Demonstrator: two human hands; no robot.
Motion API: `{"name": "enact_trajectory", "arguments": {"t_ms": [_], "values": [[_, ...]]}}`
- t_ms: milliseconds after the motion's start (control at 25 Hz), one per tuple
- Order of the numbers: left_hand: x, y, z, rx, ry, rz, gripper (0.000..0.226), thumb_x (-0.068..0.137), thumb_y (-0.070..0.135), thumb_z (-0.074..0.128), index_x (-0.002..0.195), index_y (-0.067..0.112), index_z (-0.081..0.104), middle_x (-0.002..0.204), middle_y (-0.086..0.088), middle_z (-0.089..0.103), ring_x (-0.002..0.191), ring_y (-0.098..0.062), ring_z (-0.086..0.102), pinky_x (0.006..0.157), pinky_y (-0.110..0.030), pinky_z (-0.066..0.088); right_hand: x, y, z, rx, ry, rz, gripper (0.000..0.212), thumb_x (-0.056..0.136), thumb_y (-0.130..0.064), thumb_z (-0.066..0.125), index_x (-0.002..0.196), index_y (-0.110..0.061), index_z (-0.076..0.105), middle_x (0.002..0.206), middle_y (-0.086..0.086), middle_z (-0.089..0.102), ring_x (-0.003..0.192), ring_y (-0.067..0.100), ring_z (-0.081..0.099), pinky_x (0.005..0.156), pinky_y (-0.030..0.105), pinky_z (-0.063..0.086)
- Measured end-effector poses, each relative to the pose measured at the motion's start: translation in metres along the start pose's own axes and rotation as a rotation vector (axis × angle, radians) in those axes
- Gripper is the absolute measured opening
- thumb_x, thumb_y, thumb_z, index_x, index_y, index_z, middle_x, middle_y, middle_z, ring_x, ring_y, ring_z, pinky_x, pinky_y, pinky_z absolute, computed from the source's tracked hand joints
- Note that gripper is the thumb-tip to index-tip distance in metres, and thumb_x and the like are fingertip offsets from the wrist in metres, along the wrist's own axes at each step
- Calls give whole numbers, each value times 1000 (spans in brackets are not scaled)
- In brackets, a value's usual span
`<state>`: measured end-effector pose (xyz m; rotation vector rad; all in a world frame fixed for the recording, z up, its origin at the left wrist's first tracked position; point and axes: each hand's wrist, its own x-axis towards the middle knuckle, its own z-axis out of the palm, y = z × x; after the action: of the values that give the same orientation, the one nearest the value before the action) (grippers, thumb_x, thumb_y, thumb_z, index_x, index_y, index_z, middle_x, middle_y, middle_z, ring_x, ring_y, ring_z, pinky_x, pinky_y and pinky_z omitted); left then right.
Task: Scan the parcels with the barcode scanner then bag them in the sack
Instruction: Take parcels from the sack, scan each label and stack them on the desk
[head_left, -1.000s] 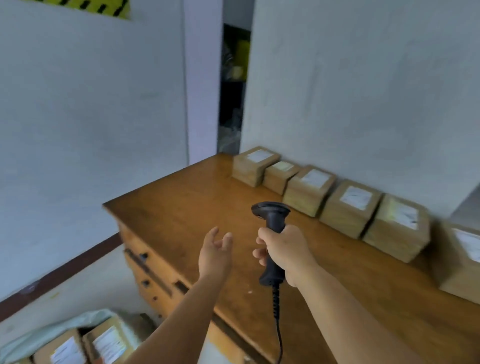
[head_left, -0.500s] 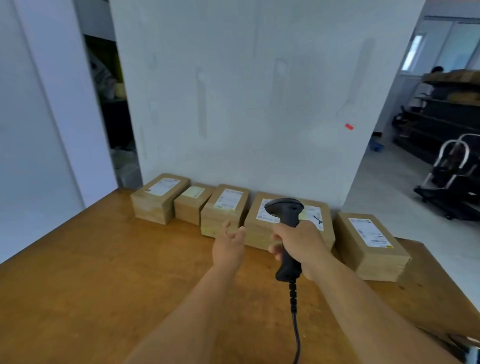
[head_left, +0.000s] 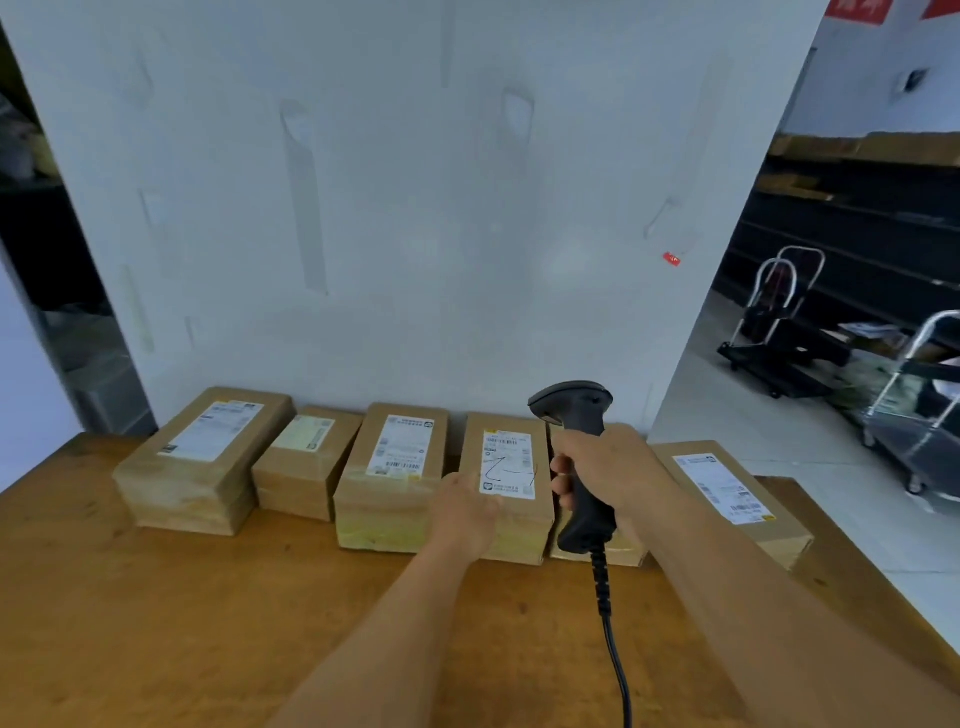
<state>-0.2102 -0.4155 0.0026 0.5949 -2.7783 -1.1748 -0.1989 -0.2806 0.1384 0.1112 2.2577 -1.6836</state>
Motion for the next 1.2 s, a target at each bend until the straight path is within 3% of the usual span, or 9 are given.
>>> {"name": "enact_trajectory", "arguments": {"t_ms": [200, 440, 960, 1200], "values": [[21, -6, 7, 116, -3, -52, 32, 97, 32, 47, 121, 12, 49, 122, -5, 53, 111, -20, 50, 102, -36, 42, 15, -5, 12, -27, -31, 38, 8, 86, -8, 53, 94, -5, 56, 71, 6, 57, 52, 15, 53, 53, 27, 49], [25, -13, 17, 172, 53, -42, 47, 95, 33, 54, 135, 13, 40, 136, -6, 45, 128, -22, 39, 107, -33, 35, 26, -2, 18, -78, -15, 40, 6, 85, -8, 53, 89, -5, 56, 70, 6, 57, 51, 14, 54, 54, 27, 50], [33, -14, 22, 214, 86, -42, 51, 95, 33, 55, 138, 12, 38, 138, -6, 45, 131, -23, 38, 109, -35, 33, 37, 1, 21, -120, -11, 27, 3, 82, -7, 53, 81, -5, 54, 65, 6, 57, 41, 13, 51, 48, 25, 47], [35, -14, 22, 206, 78, -47, 50, 94, 29, 56, 137, 10, 38, 136, -7, 47, 128, -24, 41, 107, -35, 37, 52, 15, 23, -140, 69, -5, 6, 82, -8, 54, 80, -3, 56, 65, 7, 58, 51, 15, 53, 54, 28, 49]]}}
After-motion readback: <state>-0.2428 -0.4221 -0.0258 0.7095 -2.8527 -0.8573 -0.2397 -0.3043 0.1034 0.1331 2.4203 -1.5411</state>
